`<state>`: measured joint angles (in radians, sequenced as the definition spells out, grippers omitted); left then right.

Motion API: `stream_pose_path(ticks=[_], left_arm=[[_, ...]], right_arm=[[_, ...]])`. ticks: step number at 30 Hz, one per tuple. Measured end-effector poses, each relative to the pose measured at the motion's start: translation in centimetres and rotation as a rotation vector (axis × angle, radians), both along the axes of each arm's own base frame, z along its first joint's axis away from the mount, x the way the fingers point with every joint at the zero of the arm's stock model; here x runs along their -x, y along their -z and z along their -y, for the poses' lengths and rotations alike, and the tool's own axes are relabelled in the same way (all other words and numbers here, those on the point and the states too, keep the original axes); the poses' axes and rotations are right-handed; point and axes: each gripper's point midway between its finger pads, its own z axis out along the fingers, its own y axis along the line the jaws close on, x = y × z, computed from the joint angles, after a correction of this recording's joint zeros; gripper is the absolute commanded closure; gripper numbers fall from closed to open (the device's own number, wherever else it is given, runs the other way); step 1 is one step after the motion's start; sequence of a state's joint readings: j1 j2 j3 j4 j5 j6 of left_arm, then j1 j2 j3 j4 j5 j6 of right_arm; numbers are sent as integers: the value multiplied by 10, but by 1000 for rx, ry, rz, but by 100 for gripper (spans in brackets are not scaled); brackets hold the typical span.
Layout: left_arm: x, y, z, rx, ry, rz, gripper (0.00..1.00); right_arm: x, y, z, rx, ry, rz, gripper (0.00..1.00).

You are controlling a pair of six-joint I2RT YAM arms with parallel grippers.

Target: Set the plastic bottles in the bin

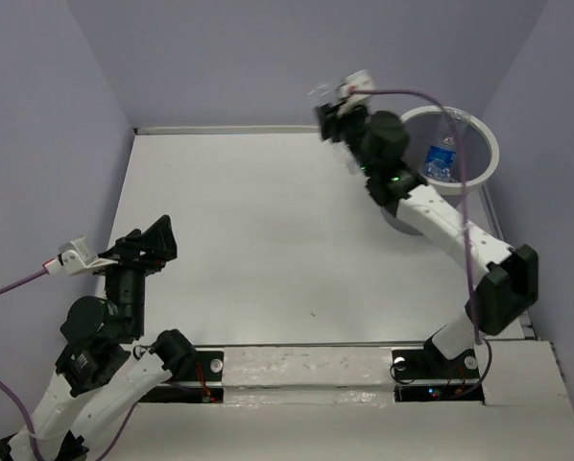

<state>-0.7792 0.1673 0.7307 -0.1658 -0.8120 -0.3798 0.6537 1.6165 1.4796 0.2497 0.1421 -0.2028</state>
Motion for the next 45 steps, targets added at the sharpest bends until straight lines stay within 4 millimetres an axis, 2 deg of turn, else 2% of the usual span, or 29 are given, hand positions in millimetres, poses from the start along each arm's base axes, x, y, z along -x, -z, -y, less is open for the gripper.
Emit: stream_pose_path(ticks=[1, 2, 5, 6, 8, 10, 12, 17, 20, 23, 24, 26, 27, 29, 32, 33, 41, 45], left_arm=[[-1, 0, 3, -7, 7, -2, 1], [-2, 1, 5, -12, 13, -4, 1], [-6, 1, 10, -30, 29, -9, 1], [-7, 2, 12, -35, 32, -10, 1], [-8, 1, 14, -42, 38, -10, 1], [-10, 2, 16, -49, 45, -10, 1], [-11, 2, 18, -54, 51, -11, 1], [-14, 3, 22, -66, 62, -17, 1], [-14, 3, 22, -70, 62, -18, 1], [-16, 3, 22, -74, 59, -16, 1], [-16, 3, 22, -75, 55, -16, 1], [-18, 3, 22, -79, 50, -18, 1], [-19, 2, 22, -81, 49, -18, 1], [-21, 3, 22, -85, 48, -20, 1], [-22, 3, 23, -88, 49, -17, 1], [-23, 3, 23, -89, 49, -15, 1], [-32, 5, 18, -103, 24, -19, 1], [-38, 9, 22, -117, 36, -36, 1]], right_arm=[[-9, -23, 38, -45, 85, 47, 75], [-16, -63, 107, -129, 251, 136, 75], [-6, -117, 201, -254, 461, 283, 76], [1, -131, 223, -297, 509, 330, 76], [4, -144, 251, -348, 569, 388, 76], [-4, -141, 266, -369, 605, 401, 76], [-24, -124, 277, -367, 637, 383, 76], [-74, -54, 289, -315, 699, 260, 76], [-83, -23, 294, -301, 714, 207, 74], [-82, 1, 296, -305, 716, 179, 64], [-82, 9, 295, -314, 711, 171, 56], [-78, 27, 294, -323, 703, 148, 46], [-75, 34, 293, -331, 696, 142, 35], [-70, 45, 293, -339, 691, 123, 25], [-58, 39, 292, -368, 675, 134, 19], [-53, 32, 292, -381, 671, 145, 15], [-12, -35, 296, -482, 637, 239, 3], [0, -52, 297, -507, 634, 220, 0]])
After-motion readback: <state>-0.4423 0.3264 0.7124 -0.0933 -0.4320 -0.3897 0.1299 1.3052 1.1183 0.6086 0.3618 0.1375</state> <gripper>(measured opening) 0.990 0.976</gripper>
